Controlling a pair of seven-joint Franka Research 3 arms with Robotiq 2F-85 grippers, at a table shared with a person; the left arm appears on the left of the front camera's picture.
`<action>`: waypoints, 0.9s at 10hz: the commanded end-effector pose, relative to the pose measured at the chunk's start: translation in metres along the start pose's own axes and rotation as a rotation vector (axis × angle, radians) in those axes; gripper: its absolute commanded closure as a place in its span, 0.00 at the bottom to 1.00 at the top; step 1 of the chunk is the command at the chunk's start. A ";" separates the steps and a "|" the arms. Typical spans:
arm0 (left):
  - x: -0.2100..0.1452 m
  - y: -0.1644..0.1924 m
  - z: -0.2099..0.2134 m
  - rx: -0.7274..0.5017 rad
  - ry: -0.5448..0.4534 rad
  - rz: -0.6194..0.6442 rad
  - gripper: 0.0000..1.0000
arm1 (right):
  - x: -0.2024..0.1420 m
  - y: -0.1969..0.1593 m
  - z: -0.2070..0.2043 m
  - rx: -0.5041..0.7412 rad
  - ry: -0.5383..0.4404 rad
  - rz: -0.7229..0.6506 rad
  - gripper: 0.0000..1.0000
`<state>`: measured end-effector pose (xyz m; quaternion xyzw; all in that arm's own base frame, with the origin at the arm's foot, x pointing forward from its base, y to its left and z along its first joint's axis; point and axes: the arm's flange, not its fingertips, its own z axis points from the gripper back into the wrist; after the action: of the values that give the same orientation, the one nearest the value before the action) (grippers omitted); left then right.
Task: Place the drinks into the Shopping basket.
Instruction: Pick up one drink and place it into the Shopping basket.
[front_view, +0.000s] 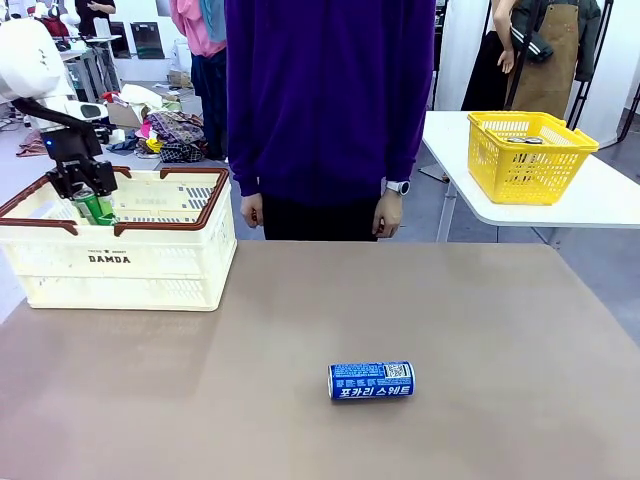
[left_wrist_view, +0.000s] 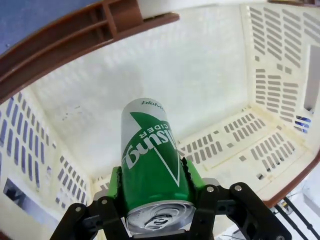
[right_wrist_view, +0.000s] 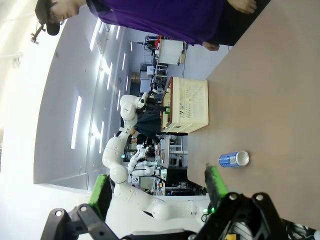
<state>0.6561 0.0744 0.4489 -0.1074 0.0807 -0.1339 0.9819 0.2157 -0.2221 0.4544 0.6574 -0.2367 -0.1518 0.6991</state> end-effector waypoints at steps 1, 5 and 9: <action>0.004 -0.004 0.005 0.027 0.005 0.035 1.00 | 0.002 0.004 0.001 0.020 -0.010 -0.003 0.00; 0.012 -0.004 -0.007 0.028 0.034 0.049 0.58 | 0.002 0.004 0.001 0.020 -0.010 -0.003 0.00; 0.006 -0.004 -0.010 0.040 0.015 0.051 0.00 | 0.002 0.004 0.001 0.020 -0.010 -0.003 0.00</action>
<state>0.6615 0.0673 0.4364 -0.0953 0.0939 -0.1157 0.9842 0.2157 -0.2221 0.4544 0.6574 -0.2367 -0.1517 0.6991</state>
